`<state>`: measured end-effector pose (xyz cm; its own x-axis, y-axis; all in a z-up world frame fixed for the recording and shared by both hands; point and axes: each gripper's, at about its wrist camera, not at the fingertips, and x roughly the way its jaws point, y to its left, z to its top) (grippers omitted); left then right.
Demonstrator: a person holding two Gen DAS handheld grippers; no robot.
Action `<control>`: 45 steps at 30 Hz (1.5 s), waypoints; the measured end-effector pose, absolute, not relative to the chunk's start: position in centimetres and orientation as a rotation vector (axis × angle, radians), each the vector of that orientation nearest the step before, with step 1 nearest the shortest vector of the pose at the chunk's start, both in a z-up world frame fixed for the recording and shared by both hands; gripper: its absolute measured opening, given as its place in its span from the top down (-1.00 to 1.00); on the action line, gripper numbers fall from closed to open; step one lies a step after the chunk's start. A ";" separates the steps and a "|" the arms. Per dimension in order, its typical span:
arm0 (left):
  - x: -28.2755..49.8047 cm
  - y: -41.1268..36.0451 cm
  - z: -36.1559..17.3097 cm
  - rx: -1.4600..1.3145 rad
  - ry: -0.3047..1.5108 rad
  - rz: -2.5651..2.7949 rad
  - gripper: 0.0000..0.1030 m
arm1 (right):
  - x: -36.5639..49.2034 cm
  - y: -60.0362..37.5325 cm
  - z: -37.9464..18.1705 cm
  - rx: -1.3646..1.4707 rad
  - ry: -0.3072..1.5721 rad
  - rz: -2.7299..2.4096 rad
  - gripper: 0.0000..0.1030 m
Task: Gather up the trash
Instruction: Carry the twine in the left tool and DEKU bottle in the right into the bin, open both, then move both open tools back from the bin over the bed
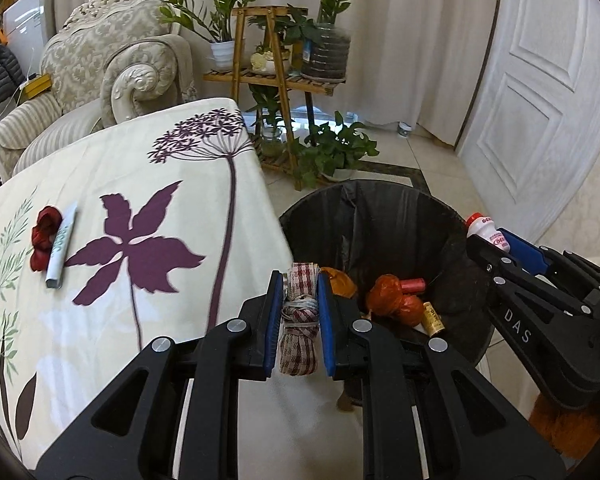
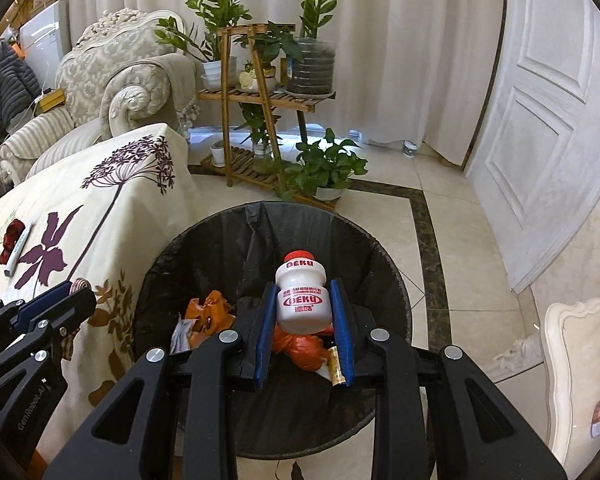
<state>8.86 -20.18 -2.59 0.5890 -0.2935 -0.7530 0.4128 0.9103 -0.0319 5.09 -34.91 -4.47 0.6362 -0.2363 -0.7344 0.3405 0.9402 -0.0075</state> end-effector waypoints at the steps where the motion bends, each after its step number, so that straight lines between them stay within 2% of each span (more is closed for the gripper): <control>1: 9.0 -20.5 -2.7 0.155 0.849 -0.415 0.67 | 5.1 -35.0 -4.5 0.137 0.819 -0.332 0.46; 9: 9.5 -21.4 -3.2 0.157 0.871 -0.417 0.64 | 5.6 -35.9 -4.9 0.159 0.828 -0.339 0.45; 11: 9.6 -21.3 -3.2 0.152 0.870 -0.416 0.49 | 5.6 -36.1 -4.9 0.163 0.826 -0.343 0.25; 13: 9.5 -21.2 -3.1 0.149 0.863 -0.412 0.18 | 5.6 -36.2 -4.8 0.164 0.821 -0.350 0.17; 15: 9.4 -21.0 -2.9 0.143 0.854 -0.415 0.15 | 5.5 -36.2 -4.7 0.165 0.821 -0.354 0.17; 18: 9.4 -20.7 -2.7 0.127 0.849 -0.416 -0.05 | 5.4 -35.9 -4.6 0.165 0.817 -0.357 0.13; 22: 9.3 -19.8 -2.3 0.106 0.847 -0.410 -0.19 | 5.5 -35.5 -4.4 0.162 0.814 -0.353 0.06; 28: 8.8 -17.2 -1.2 0.087 0.819 -0.366 -0.32 | 5.9 -34.2 -4.4 0.158 0.818 -0.335 -0.05; 45: 9.1 -6.1 -0.9 0.028 0.821 -0.164 -0.38 | 7.8 -26.8 -3.1 0.099 0.806 -0.212 -0.13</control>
